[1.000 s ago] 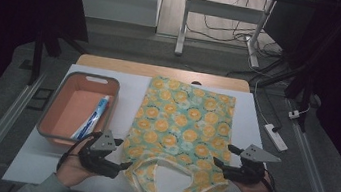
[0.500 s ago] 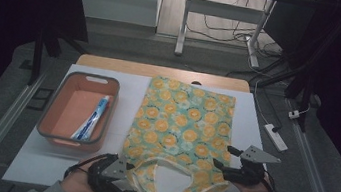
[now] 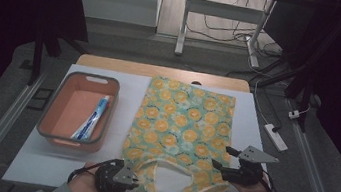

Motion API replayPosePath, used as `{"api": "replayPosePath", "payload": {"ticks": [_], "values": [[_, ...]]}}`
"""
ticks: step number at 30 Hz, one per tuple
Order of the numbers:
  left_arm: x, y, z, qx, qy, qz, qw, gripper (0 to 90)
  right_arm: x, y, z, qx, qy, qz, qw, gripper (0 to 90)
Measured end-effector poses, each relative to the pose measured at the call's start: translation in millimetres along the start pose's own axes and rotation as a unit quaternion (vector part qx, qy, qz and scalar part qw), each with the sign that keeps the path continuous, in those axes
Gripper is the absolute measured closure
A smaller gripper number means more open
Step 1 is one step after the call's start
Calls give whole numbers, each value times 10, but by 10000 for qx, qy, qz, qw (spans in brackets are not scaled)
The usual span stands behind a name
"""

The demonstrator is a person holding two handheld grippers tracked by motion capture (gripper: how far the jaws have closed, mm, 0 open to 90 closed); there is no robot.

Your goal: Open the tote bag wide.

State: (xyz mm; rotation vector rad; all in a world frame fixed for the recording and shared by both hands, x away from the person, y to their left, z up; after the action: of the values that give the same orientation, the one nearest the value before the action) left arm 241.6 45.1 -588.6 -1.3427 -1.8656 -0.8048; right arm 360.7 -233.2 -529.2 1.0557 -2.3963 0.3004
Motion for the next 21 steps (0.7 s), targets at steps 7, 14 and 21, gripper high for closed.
{"api": "replayPosePath", "payload": {"ticks": [7, 14, 21], "values": [[219, 49, -119, 150, -602, -29, 9981, 883, 33, 49, -24, 15, -22, -46, 10000, 278], [598, 271, -310, 636, -1429, -467, 9866, 883, 176, 500, -76, 349, 143, -766, 9963, 270], [784, 564, -362, 1110, -1757, -777, 9751, 884, 176, 785, 29, 760, 636, -1236, 9874, 253]]}}
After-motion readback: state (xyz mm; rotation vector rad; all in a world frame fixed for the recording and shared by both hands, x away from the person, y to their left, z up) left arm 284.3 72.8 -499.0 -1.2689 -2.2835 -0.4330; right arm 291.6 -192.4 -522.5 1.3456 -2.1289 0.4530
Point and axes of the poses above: each handheld gripper's, and its own axes: x roughly backward along the jaws, z roughly out of its underside, y roughly to its left, the point moved 10 cm from there along -x, roughly forward along the jaws, and after that the axes turned 3 degrees about -x, right-handed, at the moved point
